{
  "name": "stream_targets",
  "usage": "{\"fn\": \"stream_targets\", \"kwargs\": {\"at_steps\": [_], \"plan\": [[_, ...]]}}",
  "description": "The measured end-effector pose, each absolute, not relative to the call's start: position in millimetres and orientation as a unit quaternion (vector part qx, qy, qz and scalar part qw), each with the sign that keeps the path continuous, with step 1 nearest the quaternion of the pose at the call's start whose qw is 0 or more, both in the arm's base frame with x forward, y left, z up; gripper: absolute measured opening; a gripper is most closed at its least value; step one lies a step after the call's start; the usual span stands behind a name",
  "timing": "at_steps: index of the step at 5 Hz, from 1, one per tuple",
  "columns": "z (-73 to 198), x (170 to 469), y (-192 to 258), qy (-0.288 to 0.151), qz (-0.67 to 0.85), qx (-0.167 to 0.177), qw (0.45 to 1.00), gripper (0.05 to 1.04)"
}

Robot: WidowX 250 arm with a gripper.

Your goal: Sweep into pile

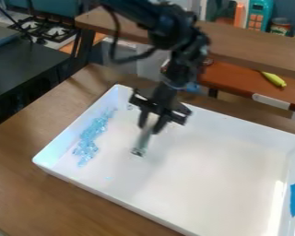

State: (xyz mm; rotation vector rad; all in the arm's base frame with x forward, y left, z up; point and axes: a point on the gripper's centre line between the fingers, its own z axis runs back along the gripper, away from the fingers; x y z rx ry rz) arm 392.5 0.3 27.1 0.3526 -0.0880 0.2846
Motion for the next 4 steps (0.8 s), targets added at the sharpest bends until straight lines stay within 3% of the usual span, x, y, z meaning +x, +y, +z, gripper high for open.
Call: {"fn": "stream_targets", "kwargs": {"at_steps": [1,2,4], "plan": [[51.6,397.9,-38.2,-0.034,0.132,0.157,0.978,0.340],[58.5,400.1,-91.4,-0.018,0.108,0.152,0.982,0.340],[30.4,405.0,-184.8,0.024,0.075,0.181,0.980,0.340]]}}
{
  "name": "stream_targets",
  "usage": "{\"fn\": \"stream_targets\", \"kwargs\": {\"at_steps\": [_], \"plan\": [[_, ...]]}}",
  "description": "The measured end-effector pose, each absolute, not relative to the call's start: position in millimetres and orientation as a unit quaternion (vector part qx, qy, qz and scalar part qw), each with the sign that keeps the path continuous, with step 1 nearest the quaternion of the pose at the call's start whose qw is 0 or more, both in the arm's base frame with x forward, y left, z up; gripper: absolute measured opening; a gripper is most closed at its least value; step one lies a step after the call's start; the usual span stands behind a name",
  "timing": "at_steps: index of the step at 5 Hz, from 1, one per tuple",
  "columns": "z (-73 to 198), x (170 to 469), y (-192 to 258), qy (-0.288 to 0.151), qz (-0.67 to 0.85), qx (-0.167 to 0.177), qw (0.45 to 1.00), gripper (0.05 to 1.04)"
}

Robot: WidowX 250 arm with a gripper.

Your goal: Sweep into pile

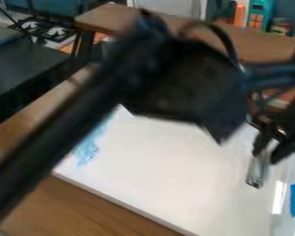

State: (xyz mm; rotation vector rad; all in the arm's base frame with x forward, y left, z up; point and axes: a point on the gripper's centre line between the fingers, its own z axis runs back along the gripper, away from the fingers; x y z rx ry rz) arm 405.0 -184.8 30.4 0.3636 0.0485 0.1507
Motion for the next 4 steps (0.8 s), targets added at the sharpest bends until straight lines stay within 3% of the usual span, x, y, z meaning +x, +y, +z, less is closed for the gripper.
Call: {"fn": "stream_targets", "kwargs": {"at_steps": [1,3,4], "plan": [[11.3,393.5,-217.3,0.036,0.053,0.192,0.979,0.384],[5.9,395.5,-210.2,0.043,0.074,0.177,0.981,0.934],[48.3,389.6,-200.6,0.016,0.077,0.136,0.988,1.005]]}}
